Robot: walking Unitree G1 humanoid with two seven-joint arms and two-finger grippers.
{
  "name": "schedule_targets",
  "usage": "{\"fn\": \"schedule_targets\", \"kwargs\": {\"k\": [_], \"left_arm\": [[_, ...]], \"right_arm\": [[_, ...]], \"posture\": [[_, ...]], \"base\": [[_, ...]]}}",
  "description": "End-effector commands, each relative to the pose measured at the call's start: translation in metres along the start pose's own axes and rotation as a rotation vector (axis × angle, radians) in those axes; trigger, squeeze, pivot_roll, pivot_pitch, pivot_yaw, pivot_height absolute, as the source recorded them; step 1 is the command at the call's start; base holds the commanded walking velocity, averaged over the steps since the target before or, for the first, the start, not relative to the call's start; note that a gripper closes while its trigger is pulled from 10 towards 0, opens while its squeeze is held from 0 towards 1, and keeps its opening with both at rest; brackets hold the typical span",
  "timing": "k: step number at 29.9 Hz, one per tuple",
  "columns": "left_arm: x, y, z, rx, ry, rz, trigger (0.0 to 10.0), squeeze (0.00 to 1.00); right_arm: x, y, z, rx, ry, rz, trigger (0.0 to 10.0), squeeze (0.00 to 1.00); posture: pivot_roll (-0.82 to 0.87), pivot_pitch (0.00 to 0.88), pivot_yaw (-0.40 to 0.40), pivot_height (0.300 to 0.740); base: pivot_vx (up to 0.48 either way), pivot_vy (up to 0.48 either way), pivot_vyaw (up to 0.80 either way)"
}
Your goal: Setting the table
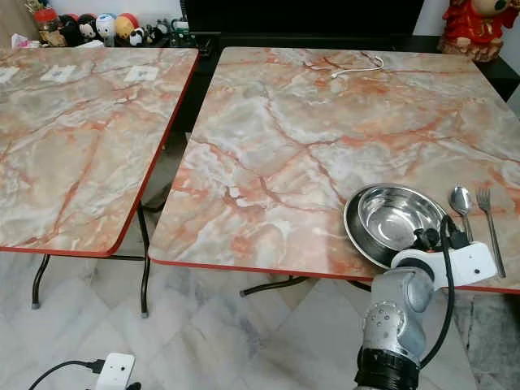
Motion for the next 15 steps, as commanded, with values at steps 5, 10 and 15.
{"fn": "schedule_targets", "kwargs": {"k": [5, 10, 15], "left_arm": [[0.003, -0.008, -0.002, 0.025, 0.010, 0.000, 10.0, 0.00], [0.003, -0.007, -0.002, 0.024, 0.012, 0.000, 10.0, 0.00], [0.003, -0.008, -0.002, 0.020, 0.013, -0.005, 10.0, 0.00]], "right_arm": [[-0.001, 0.014, -0.005, -0.102, -0.008, -0.094, 10.0, 0.00], [0.021, 0.034, -0.015, -0.303, 0.120, -0.362, 10.0, 0.00], [0.052, 0.022, -0.029, -0.304, 0.346, -0.449, 10.0, 0.00]], "posture": [[-0.03, 0.128, 0.012, 0.740], [-0.04, 0.129, 0.014, 0.740], [-0.04, 0.129, 0.013, 0.740]], "base": [[0.000, 0.000, 0.00], [0.000, 0.000, 0.00], [0.000, 0.000, 0.00]]}}
Point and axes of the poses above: a point about 5 cm out from each wrist's last joint towards the gripper, its own z axis pointing out of the wrist towards the gripper, its own y axis along the axis of the wrist's last joint, x = y × z, the point moved 2 cm from there along z, pointing out of the wrist towards the gripper, and after that the axes turned 14 degrees about -z, right-handed, at the moved point
